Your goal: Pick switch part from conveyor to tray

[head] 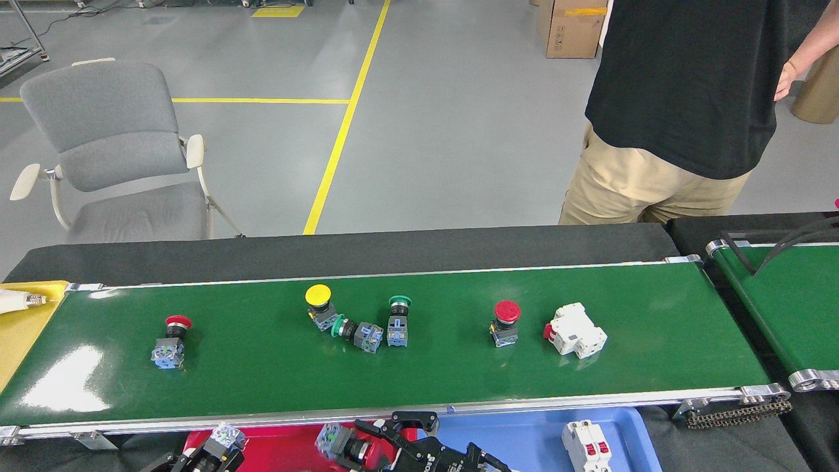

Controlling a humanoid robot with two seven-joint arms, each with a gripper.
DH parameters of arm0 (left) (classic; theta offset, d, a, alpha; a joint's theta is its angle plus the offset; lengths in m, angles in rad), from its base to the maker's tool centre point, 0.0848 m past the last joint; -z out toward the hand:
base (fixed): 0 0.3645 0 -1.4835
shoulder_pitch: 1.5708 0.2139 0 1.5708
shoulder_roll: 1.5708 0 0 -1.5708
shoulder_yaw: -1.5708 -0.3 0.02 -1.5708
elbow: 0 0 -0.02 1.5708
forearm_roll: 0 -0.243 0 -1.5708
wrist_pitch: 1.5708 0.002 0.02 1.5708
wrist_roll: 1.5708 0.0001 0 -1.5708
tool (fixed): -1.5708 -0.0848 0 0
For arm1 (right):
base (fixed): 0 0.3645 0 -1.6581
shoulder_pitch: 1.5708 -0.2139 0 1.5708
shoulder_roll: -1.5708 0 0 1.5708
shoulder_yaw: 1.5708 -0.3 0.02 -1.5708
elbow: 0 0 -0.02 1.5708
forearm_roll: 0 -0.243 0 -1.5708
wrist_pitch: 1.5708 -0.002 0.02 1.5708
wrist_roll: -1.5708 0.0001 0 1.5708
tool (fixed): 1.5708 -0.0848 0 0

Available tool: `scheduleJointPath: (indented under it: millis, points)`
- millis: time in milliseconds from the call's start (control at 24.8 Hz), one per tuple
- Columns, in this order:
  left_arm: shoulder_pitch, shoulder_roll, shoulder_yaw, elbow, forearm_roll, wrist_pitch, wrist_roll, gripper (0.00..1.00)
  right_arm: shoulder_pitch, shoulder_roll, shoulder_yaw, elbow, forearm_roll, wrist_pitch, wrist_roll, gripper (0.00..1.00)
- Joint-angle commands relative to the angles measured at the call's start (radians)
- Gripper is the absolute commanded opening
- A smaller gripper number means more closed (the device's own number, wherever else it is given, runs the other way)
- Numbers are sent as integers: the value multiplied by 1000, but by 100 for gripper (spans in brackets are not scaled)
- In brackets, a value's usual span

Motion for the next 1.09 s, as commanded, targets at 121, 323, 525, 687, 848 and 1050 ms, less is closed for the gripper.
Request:
scheduleJointPath:
  millis: [121, 323, 525, 687, 848, 1050]
  points:
    - [0, -58, 166, -10, 0, -5, 15, 100, 57, 3, -197, -67, -110, 47, -4, 99]
    - [2, -67, 277, 14, -8, 299, 20, 100, 215, 18, -413, -191, -112, 337, -18, 98]
    - [-4, -12, 323, 76, -8, 302, 20, 100, 272, -8, -464, -222, -101, 610, -41, 98]
    - [-78, 52, 320, 131, -25, 308, 18, 100, 264, -46, -456, -214, -69, 644, -30, 98]
    - [-237, 141, 269, 316, -60, 330, 18, 99, 209, -42, -411, -201, -29, 643, 27, 98]
    - [-392, 279, 128, 577, -66, 431, 20, 99, 33, -53, -255, -63, 0, 636, 47, 98]
